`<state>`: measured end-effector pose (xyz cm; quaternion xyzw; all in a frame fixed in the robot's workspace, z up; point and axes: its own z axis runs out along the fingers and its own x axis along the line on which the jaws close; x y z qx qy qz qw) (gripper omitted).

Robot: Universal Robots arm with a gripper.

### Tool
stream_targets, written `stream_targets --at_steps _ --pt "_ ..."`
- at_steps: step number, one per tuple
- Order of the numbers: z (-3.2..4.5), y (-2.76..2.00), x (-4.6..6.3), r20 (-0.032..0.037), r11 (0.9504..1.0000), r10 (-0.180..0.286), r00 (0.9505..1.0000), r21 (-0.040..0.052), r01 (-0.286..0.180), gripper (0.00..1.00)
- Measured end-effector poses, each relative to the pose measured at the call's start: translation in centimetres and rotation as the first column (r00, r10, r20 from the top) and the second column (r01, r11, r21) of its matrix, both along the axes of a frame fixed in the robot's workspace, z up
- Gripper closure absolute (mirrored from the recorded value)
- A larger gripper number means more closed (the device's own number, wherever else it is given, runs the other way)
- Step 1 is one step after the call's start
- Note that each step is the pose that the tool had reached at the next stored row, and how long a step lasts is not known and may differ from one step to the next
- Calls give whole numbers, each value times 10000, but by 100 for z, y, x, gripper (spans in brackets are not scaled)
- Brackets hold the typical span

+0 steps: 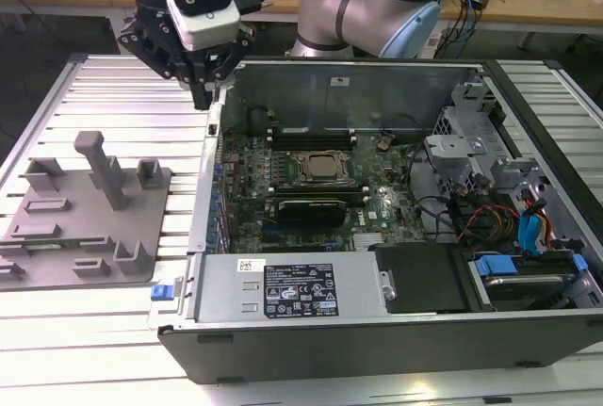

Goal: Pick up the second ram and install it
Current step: 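Reach for the second ram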

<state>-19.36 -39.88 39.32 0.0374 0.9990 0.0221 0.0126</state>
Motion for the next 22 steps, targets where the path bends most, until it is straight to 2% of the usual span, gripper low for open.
stream_targets --at_steps 3,9,11,13,16,17,20,22 --pt "-1 0 -165 4 10000 1 10000 1 -1 92" --pt "-1 0 -345 8 10000 1 10000 1 -1 92" --pt "-4 0 -486 25 10000 0 10000 1 0 92" --pt "-6 0 -538 32 10000 2 10000 1 -2 92" --pt "-14 0 -707 57 10000 0 10000 1 0 92" --pt "-18 0 -794 69 10000 2 10000 1 -2 92" --pt "-24 1 -941 84 10000 1 10000 0 -1 92" --pt "-33 13 -1076 93 10000 -1 10000 0 1 92"
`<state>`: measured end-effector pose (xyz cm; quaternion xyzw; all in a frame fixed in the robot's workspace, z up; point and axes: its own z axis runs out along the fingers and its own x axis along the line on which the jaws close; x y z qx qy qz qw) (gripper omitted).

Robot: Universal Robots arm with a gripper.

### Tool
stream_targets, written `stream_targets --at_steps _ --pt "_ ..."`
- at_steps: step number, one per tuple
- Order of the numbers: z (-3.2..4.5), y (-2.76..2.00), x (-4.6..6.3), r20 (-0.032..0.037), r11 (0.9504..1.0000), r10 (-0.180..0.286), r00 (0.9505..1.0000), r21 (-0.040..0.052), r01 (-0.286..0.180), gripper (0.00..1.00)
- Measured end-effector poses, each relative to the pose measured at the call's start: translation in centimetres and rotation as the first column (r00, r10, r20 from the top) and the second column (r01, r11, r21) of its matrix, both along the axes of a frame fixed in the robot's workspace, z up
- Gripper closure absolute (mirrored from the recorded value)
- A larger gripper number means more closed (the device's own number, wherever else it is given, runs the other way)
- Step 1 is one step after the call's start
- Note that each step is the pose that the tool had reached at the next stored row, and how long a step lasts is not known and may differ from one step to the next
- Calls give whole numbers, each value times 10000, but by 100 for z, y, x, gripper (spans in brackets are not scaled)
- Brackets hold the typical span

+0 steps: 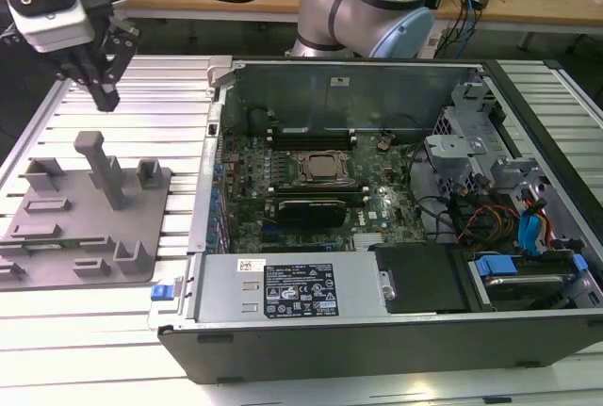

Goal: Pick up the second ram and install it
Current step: 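Reach for the second ram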

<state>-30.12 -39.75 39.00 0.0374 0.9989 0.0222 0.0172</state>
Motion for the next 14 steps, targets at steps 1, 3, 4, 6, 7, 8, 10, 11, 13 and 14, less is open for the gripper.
stream_targets --at_steps 1,3,4,6,7,8,10,11,13,14 --pt "-4 10 -47 2 10000 1 10000 0 -1 92" --pt "-15 35 -161 7 10000 2 10000 0 -2 92" --pt "-21 44 -218 9 10000 1 10000 0 -1 92" --pt "-49 48 -356 12 10000 2 10000 -1 -2 92" --pt "-54 48 -380 11 10000 2 10000 -1 -2 92" --pt "-60 46 -408 12 10000 1 10000 -1 -1 92" --pt "-75 45 -478 12 10000 1 10000 -1 -1 92" --pt "-84 45 -529 12 10000 1 10000 -1 -1 92" --pt "-97 45 -596 12 10000 2 10000 -1 -2 92" --pt "-103 45 -622 12 10000 1 10000 -1 -1 92"
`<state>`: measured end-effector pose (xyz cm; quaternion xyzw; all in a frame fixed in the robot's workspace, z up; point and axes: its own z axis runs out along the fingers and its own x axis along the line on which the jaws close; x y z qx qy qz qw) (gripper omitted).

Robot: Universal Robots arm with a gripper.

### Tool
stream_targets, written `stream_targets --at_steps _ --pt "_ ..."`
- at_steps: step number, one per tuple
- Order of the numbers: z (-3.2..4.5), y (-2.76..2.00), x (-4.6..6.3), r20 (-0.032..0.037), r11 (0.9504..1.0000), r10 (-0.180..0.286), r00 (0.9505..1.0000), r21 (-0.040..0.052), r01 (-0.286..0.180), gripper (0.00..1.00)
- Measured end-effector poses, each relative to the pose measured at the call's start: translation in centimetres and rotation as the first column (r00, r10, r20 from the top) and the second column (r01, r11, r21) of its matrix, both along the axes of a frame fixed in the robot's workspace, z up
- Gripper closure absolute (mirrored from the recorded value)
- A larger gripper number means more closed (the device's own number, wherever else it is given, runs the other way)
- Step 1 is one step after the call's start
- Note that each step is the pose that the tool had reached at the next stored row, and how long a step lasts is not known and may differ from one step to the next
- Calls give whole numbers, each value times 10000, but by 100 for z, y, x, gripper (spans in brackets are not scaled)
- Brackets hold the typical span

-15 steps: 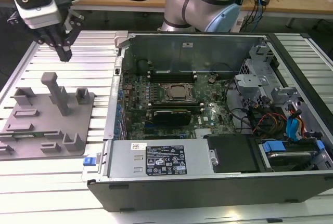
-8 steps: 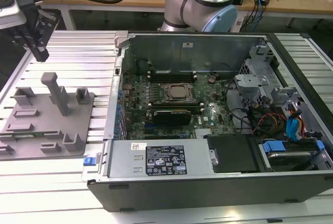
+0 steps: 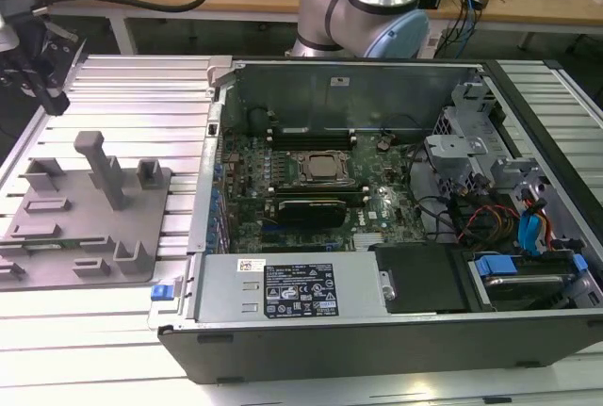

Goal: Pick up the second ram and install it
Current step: 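Reach for the second ram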

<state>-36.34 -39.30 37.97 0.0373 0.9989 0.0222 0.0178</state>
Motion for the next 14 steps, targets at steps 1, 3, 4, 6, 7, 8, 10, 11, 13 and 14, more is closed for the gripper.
stream_targets --at_steps 1,3,4,6,7,8,10,11,13,14 --pt "-7 0 -34 -1 10000 1 10000 0 -1 92" --pt "-16 0 -77 0 10000 0 10000 0 0 92" --pt "-23 -4 -110 -1 10000 0 10000 0 0 92" --pt "-31 -8 -142 -1 10000 0 10000 0 0 92" --pt "-40 -12 -177 0 10000 0 10000 0 0 92" --pt "-47 -19 -203 -1 10000 0 10000 0 0 92" --pt "-61 -35 -240 0 10000 1 10000 0 -1 92" --pt "-67 -43 -254 -1 10000 2 10000 0 -2 92" --pt "-85 -68 -288 0 10000 -1 10000 1 1 92" --pt "-102 -101 -310 0 10000 1 10000 1 -1 92"
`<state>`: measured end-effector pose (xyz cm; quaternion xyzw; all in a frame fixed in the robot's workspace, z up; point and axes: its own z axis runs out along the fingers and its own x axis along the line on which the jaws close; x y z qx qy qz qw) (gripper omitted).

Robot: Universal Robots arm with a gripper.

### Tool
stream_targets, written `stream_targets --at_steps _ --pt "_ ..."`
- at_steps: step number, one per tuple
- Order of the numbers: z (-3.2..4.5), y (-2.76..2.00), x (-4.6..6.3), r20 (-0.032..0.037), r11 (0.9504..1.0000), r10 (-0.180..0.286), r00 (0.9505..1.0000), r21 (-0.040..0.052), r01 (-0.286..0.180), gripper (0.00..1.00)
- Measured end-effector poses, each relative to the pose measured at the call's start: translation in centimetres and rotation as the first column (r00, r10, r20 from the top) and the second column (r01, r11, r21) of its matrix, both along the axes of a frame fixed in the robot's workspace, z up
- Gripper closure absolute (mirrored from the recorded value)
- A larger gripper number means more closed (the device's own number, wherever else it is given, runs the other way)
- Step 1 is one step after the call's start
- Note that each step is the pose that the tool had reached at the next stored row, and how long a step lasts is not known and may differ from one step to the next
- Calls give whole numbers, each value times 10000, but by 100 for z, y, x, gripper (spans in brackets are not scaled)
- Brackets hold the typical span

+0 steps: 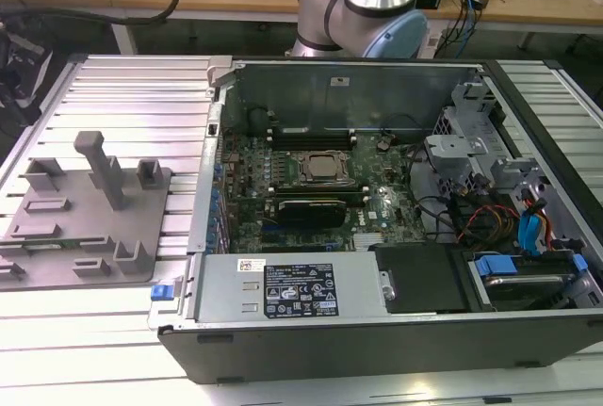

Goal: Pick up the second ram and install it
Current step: 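Reach for the second ram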

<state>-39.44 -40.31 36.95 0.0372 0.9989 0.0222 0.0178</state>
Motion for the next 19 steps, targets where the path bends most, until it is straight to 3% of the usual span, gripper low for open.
stream_targets --at_steps 4,7,11,16,19 --pt "-60 -98 -45 -1 10000 -1 10000 0 1 92" --pt "-149 -191 -92 0 10000 -1 10000 0 1 92" --pt "-258 -268 -123 0 10000 -1 10000 0 1 92" --pt "-341 -331 -147 -2 10000 -2 10000 0 2 92" --pt "-361 -335 -150 -20 10000 -1 10000 -9 1 92"
